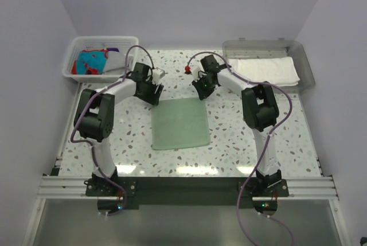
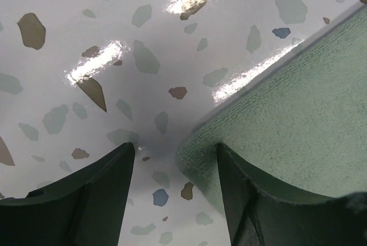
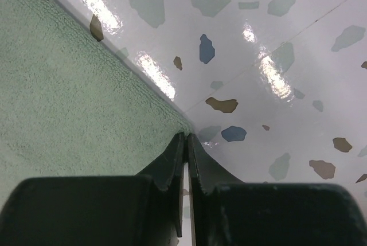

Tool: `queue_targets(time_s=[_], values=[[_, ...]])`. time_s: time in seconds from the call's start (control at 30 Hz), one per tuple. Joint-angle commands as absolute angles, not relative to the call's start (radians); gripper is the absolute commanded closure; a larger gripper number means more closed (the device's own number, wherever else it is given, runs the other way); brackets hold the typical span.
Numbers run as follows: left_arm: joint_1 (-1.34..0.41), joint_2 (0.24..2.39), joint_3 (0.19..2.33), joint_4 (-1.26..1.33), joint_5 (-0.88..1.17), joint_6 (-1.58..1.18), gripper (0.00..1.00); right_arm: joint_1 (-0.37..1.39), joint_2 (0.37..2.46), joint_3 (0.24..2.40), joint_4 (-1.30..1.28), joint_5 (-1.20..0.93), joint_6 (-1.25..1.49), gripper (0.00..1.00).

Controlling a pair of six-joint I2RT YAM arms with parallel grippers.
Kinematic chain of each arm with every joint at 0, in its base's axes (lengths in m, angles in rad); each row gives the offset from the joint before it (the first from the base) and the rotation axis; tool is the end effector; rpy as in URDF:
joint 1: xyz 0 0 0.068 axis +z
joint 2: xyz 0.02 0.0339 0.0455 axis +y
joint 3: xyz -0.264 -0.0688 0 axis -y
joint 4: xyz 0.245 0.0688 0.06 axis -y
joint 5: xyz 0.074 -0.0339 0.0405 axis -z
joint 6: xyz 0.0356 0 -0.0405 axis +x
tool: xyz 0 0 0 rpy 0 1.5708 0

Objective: Fold and stack the towels
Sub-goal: Fold the towel

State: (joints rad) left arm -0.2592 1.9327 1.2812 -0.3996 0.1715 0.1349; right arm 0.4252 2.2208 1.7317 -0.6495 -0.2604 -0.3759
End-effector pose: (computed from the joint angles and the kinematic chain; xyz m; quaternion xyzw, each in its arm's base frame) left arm 0.3840 -0.1081 0.1649 0.2101 0.9399 -0.0985 0.2504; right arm 0.4240 0.2021 0.1631 -0.4033 0.8810 0.1320 0.2094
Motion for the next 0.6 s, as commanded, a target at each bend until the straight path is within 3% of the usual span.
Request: queue_targets(time_s=[0.0,0.3,0.57], values=[[-0.253,1.950,1.324,-0.419,0.219,0.164,0.36,0.426,2.252,1.709,-0.681,-0.259,-0.411,0.96],[-0.255,1.974,1.329,-0.453,0.222,0.152,0.54,0.431,2.240,1.692,-0.666,-0.256,-0.407,0.96],[-0.270,1.942,1.267,-0.465,0.158,0.130,0.59,0.431,2.217,1.669,-0.649,-0.226,-0.402,0.98]])
